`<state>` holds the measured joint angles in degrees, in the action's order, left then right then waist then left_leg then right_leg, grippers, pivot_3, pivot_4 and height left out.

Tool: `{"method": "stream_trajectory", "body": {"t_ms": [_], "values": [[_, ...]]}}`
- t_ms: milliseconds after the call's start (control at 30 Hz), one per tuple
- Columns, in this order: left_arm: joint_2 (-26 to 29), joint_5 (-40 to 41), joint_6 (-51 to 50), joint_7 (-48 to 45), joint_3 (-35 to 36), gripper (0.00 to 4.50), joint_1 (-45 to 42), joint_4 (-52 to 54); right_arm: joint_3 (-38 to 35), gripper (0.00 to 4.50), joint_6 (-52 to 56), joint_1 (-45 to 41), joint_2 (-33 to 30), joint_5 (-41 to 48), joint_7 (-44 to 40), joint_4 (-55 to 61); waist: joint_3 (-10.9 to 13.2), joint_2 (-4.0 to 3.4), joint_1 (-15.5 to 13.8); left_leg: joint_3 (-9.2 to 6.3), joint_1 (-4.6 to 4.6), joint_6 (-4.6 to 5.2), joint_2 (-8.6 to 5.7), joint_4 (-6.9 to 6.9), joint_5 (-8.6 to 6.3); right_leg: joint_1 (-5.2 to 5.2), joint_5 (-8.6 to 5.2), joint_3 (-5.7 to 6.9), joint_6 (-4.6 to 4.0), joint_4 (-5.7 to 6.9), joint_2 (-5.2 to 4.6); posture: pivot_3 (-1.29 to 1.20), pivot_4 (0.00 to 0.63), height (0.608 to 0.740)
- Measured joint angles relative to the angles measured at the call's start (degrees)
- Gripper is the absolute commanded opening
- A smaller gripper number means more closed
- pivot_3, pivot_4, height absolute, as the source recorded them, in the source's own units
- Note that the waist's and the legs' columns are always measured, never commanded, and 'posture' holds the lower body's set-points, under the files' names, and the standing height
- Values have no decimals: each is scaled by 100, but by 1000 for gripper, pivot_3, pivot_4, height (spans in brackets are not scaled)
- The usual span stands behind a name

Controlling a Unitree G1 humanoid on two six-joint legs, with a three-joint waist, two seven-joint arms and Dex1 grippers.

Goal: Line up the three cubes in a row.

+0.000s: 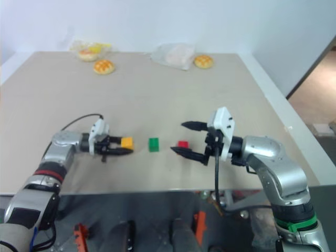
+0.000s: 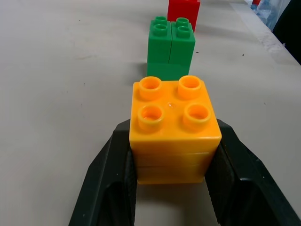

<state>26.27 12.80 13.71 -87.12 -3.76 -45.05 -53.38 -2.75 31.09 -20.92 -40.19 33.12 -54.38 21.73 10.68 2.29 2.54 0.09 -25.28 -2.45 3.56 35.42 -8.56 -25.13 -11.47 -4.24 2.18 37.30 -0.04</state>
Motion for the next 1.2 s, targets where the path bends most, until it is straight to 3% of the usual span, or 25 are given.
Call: {"method": "stream_trajectory", "body": {"t_ms": [400,867,933,1067,1100,1200], "values": [[-108,-127,373,-91,20,1343,-63,-266,0,4326,0,-1,0,30,78,0,0,0,3,-3,0,0,1,0,0,0,0,0,0,1,3,0,150,740],[150,-159,477,-85,153,1343,-118,-493,16,4326,-34,-151,0,25,42,-85,0,0,10,-6,6,3,1,0,2,0,2,-3,-2,11,9,0,150,740],[144,-154,453,-94,156,2395,-105,-492,20,4326,-44,-186,0,25,19,-86,0,0,6,-6,6,3,1,0,2,0,1,-3,-1,11,9,0,150,740],[122,-151,397,-93,192,3786,-56,-477,20,4326,-50,-188,0,24,-33,-111,0,0,3,-7,6,3,1,0,2,0,0,-3,-2,11,9,0,150,740],[112,-149,401,-91,201,4044,-44,-459,20,4326,-51,-189,0,22,-37,-118,0,0,3,-7,6,3,1,0,2,0,0,-3,-2,11,9,0,150,740],[96,-126,382,-133,212,4044,27,-330,19,4326,-51,-199,0,22,-44,-138,0,0,3,-7,6,3,1,1,2,0,0,-3,-2,11,9,0,150,740]]}}
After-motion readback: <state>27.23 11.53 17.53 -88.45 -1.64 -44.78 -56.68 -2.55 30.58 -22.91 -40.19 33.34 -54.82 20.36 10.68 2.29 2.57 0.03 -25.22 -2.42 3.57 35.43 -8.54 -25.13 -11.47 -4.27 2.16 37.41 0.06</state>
